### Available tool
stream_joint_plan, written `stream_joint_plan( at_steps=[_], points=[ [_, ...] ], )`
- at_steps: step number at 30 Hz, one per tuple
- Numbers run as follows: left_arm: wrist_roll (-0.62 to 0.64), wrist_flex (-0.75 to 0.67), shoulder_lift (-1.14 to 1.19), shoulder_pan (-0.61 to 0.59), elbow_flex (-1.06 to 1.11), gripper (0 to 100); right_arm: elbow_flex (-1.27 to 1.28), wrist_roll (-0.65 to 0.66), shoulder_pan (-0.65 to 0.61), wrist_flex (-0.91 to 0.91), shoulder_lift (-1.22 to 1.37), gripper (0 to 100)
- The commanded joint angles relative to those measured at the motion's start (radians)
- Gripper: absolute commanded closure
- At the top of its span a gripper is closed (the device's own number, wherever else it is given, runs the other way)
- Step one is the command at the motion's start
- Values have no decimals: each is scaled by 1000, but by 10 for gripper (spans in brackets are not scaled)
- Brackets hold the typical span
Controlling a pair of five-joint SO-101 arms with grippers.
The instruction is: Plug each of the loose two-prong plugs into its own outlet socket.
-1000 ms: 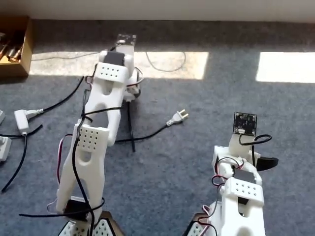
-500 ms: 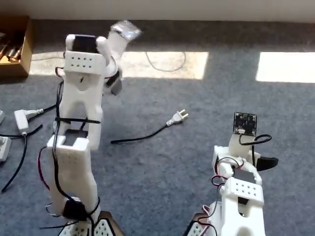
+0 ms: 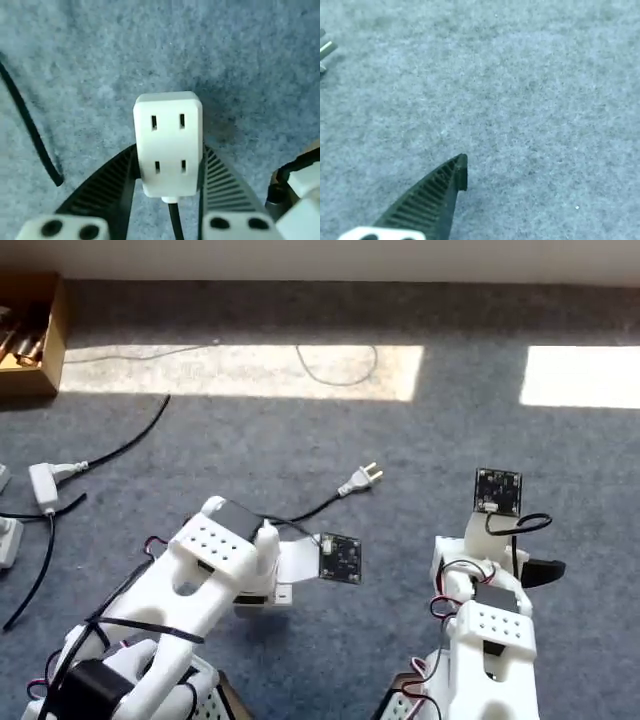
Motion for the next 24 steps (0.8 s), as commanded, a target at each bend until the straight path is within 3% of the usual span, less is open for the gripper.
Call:
stream_joint_plan(
  at_steps=[1,6,16,24],
  points=[
    [-51,-29,-35,15,50,994,-4,-2,-5,-13,-18,406],
    [-55,-31,-35,28,54,992,-4,-2,-5,-13,-18,406],
    [9,-187,-35,21,53,909,-2,-2,-5,-13,-18,406],
    [2,-121,-44,22,51,748,-2,-2,-5,-13,-18,406]
  ],
)
